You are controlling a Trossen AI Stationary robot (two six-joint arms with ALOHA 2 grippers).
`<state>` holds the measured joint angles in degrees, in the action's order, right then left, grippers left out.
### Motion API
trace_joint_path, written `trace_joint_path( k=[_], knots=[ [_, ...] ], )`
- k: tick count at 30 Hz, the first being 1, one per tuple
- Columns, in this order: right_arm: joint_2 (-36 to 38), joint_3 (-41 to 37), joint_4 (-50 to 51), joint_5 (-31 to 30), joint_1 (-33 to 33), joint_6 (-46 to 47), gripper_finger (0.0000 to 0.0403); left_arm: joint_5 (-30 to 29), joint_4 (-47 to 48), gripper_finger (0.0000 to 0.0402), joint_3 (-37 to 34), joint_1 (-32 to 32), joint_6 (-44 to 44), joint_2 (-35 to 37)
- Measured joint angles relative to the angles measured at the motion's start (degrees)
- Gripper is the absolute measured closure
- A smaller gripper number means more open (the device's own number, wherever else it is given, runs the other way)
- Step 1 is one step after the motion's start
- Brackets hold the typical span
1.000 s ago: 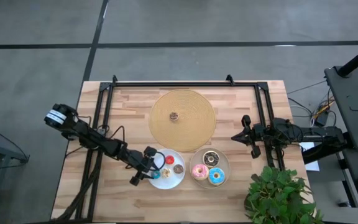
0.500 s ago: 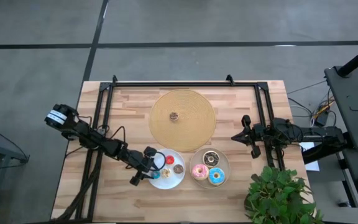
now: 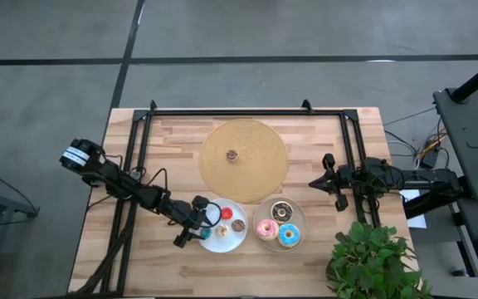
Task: Pick & Place donuts
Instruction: Put the small brown donut on the white plate
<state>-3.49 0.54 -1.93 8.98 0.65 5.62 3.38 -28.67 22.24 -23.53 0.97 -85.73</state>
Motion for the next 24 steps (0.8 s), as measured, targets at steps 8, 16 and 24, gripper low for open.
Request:
trace_joint_path(
  k=[8,16,24],
  knots=[
    [0.0,0.0,0.0,0.0,0.0,0.0,0.0394,-0.1,0.1,0.0172,0.0,0.0,-1.3,1.1],
    [0.0,0.0,0.0,0.0,0.0,0.0,0.0394,-3.6,2.3,0.0172,0.1,1.5,-4.8,5.9],
    [0.0,0.0,0.0,0.0,0.0,0.0,0.0394,-3.8,9.3,0.0172,3.0,6.7,-5.4,11.4]
  ],
)
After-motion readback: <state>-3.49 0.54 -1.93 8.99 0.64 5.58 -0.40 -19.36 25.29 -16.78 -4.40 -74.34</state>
